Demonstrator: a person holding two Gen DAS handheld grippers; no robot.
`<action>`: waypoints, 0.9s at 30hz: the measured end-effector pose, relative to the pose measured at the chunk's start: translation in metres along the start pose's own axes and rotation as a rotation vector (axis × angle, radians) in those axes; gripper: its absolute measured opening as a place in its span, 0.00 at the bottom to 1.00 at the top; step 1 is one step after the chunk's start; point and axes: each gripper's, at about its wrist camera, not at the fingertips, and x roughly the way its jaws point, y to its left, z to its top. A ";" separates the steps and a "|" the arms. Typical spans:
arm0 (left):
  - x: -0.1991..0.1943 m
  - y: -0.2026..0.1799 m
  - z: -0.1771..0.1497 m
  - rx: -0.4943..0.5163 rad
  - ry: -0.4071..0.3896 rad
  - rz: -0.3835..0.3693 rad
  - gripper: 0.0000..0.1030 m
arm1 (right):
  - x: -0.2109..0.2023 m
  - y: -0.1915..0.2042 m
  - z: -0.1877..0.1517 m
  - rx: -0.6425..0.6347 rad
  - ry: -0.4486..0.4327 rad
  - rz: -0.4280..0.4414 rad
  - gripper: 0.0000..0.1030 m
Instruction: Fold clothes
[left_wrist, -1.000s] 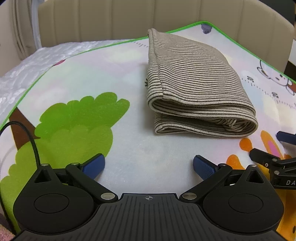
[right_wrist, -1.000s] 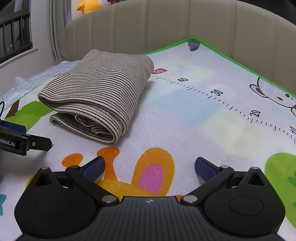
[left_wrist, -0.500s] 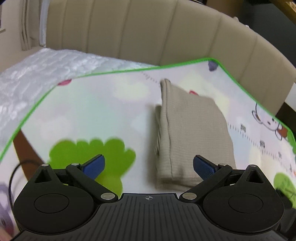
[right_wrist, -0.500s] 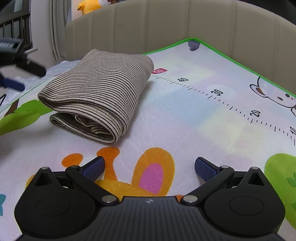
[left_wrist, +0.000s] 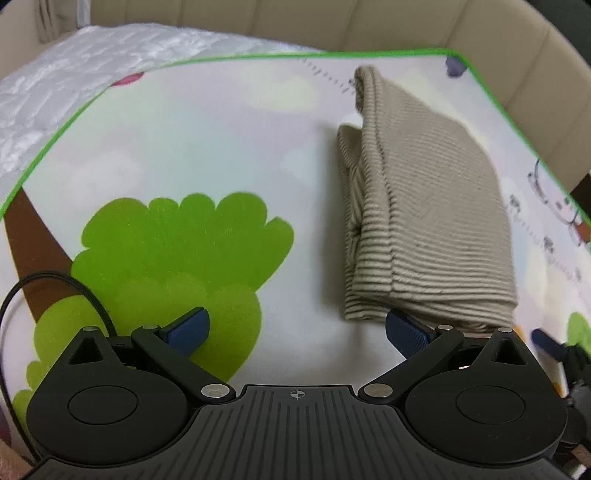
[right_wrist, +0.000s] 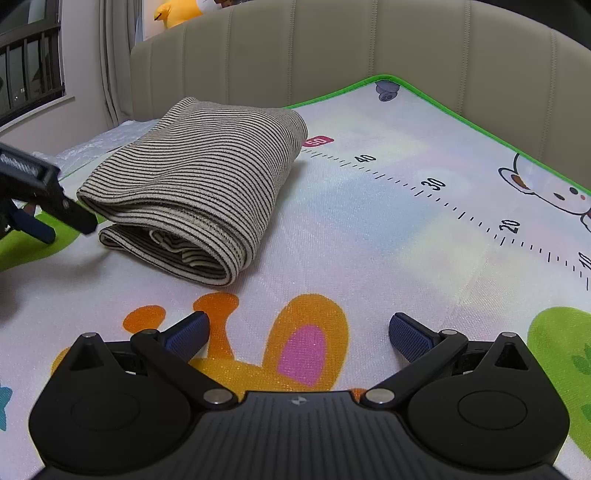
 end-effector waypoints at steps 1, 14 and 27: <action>0.002 -0.002 -0.001 0.014 0.004 0.011 1.00 | 0.000 0.000 0.000 0.000 0.000 0.000 1.00; 0.020 -0.026 -0.001 0.123 0.045 0.145 1.00 | -0.001 0.001 0.000 0.000 0.001 -0.001 1.00; 0.021 -0.012 0.012 0.085 0.029 0.090 1.00 | -0.002 0.002 0.000 -0.004 0.002 -0.004 1.00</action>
